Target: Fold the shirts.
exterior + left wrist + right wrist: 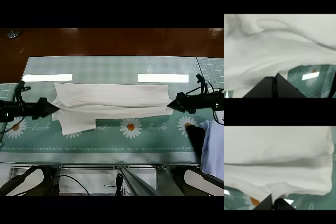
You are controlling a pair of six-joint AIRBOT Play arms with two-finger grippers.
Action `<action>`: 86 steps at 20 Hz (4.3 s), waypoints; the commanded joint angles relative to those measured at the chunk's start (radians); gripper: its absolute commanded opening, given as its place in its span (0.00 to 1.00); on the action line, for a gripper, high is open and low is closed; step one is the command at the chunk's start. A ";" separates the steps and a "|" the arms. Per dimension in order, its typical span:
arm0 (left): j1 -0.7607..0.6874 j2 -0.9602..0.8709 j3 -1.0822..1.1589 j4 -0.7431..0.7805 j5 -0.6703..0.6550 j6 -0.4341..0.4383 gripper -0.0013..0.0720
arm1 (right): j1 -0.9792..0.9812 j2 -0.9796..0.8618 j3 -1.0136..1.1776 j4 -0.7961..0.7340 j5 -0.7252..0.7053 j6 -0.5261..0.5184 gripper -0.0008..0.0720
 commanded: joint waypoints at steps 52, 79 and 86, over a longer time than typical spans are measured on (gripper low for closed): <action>-1.001 -0.535 0.594 0.063 0.339 -0.258 0.05 | 0.143 0.547 0.009 -0.108 0.172 0.100 0.04; -0.120 -0.018 0.679 0.003 -0.009 -0.234 0.06 | 0.759 0.063 0.386 -0.007 -0.100 0.153 0.04; -0.082 0.506 0.319 0.014 0.006 -0.178 0.06 | 0.966 -0.518 0.805 -0.081 -0.193 0.216 0.04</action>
